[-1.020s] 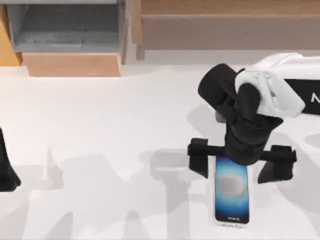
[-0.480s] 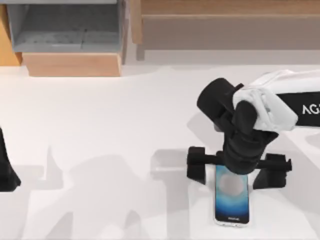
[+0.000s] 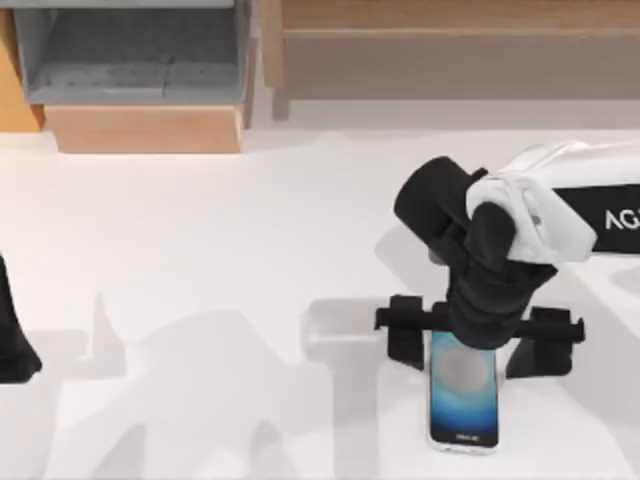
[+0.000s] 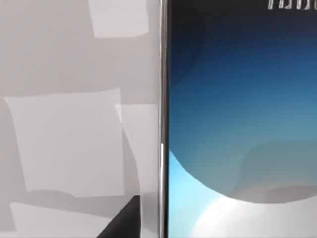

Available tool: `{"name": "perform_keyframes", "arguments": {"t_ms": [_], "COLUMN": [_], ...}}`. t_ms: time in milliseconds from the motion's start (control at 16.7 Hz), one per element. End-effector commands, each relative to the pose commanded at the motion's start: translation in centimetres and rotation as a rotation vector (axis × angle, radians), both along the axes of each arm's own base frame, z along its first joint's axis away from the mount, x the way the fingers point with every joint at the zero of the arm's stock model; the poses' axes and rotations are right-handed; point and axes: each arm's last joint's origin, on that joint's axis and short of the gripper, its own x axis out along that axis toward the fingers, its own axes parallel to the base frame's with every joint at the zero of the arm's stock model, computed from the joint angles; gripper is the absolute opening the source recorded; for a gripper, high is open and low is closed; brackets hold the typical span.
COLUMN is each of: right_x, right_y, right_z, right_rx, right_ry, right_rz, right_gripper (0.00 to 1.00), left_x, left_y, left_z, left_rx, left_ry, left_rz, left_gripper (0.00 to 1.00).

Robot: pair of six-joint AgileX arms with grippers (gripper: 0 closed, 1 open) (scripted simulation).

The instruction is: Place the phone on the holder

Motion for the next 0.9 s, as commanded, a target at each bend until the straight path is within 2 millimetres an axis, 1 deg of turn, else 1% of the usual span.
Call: {"name": "perform_keyframes", "arguments": {"t_ms": [300,360,780,840,900], "right_x": [0.0,0.0,0.0,0.0,0.0], "right_y": [0.0,0.0,0.0,-0.2,-0.1], "right_z": [0.0,0.0,0.0,2.1,2.2], "right_rx": [0.0,0.0,0.0,-0.004,-0.005], "right_ry": [0.0,0.0,0.0,-0.034,-0.034], "right_rz": [0.0,0.0,0.0,0.005,0.005], "right_gripper": [0.02,0.0,0.0,0.0,0.0], "left_x": [0.0,0.0,0.0,0.0,0.0], "left_y": [0.0,0.0,0.0,0.0,0.0], "left_z": [0.0,0.0,0.0,0.0,0.0], "left_rx": [0.0,0.0,0.0,0.0,0.0], "left_ry": [0.0,0.0,0.0,0.0,0.0], "left_rz": [0.0,0.0,0.0,0.0,0.0], "left_gripper": [1.0,1.0,1.0,1.0,1.0]}}
